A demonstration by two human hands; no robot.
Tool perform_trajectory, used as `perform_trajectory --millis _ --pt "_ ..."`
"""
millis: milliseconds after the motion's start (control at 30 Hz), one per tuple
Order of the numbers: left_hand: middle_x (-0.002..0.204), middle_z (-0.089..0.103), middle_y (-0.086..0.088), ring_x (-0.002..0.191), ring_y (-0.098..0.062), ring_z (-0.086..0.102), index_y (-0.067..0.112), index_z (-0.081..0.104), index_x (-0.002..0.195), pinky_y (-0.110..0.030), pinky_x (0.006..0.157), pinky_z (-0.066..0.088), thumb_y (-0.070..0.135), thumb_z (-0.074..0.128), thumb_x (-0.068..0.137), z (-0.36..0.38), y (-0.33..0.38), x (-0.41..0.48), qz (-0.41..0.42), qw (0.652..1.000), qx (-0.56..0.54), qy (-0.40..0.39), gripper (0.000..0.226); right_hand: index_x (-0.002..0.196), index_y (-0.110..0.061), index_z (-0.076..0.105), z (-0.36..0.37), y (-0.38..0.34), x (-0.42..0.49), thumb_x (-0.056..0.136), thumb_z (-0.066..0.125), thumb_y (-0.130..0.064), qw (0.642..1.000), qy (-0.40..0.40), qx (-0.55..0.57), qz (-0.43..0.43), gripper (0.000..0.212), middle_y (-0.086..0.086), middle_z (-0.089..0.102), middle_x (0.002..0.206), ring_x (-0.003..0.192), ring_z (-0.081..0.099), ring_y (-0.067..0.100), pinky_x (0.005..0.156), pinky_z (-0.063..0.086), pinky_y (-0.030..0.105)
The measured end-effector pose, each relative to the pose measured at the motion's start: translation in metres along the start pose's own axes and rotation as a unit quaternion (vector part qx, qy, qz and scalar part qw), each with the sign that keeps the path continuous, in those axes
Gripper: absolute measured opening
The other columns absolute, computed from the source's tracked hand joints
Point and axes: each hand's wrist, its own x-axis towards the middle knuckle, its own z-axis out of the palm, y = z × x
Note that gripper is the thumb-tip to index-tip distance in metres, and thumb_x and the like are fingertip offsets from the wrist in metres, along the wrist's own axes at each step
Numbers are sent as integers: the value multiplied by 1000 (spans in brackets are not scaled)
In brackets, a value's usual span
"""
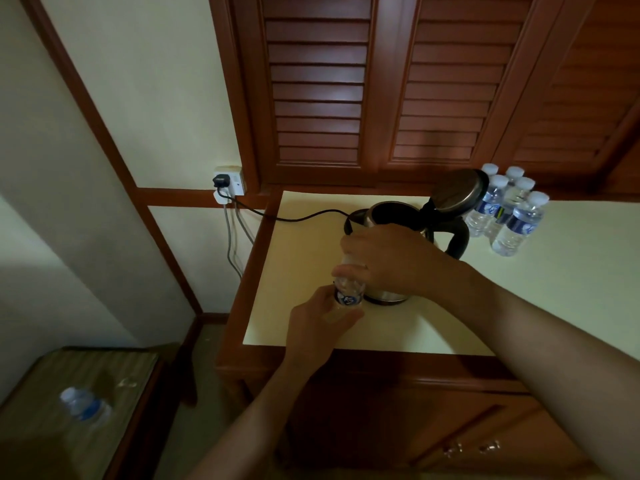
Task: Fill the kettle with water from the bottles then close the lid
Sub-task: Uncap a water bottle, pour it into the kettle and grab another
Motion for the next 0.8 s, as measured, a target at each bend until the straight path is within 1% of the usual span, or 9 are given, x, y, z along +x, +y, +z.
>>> perform_trajectory --millis 100,167,233,367,467,533,600,700,800 --pt "93 73 14 80 6 67 23 67 117 -16 68 53 40 82 79 0 0 0 -7 1000 -9 -4 44 91 -22 41 1 -3 -3 91 46 -66 999 8 28 29 45 -11 35 69 68 43 12 59 36 31" --pt "93 71 19 86 9 66 25 66 119 -11 72 52 39 84 79 -1 -1 -1 0 1000 -4 -8 45 87 -20 41 5 -3 -2 89 48 -67 998 30 50 37 47 -9 37 67 68 44 13 55 32 30" --pt "89 69 24 86 12 65 25 66 118 -8 71 50 38 85 78 -1 -1 -1 0 1000 -8 -11 46 88 -18 44 10 -5 -3 89 50 -66 994 51 79 61 48 -8 38 68 68 43 14 54 29 30" --pt "91 70 23 86 10 67 27 65 118 -16 75 56 42 85 77 0 -2 -5 17 1000 4 -2 48 91 -16 50 20 -15 -13 88 53 -65 979 112 133 108 49 -5 49 74 74 51 15 60 33 27" --pt "92 73 20 85 7 69 26 67 117 -17 74 57 51 83 74 5 -1 -11 62 997 33 -11 53 91 -21 50 30 -18 -37 83 62 -64 961 146 195 127 45 -11 50 76 69 49 7 56 31 19" --pt "90 75 16 82 3 70 29 68 114 -24 73 59 66 76 71 15 5 -17 94 994 62 -16 58 99 -25 52 40 -11 -58 76 69 -66 951 159 229 133 50 -13 54 88 76 51 6 61 37 17" --pt "89 76 14 82 2 69 29 70 112 -28 73 58 73 71 69 31 16 -25 107 992 68 -1 62 108 -29 52 46 2 -80 69 76 -65 935 171 264 164 58 -18 53 96 82 52 1 66 38 12" --pt "94 76 18 85 5 69 29 72 113 -25 76 59 72 75 69 65 42 -36 100 995 21 -3 62 108 -32 57 48 27 -116 60 81 -64 901 195 320 219 63 -19 60 94 79 59 -2 65 41 11" --pt "96 73 23 87 13 66 29 70 114 -16 78 56 62 81 70 113 72 -36 87 996 3 -13 56 99 -30 64 53 67 -158 61 83 -59 881 194 366 229 52 -17 66 88 76 64 1 63 47 14"
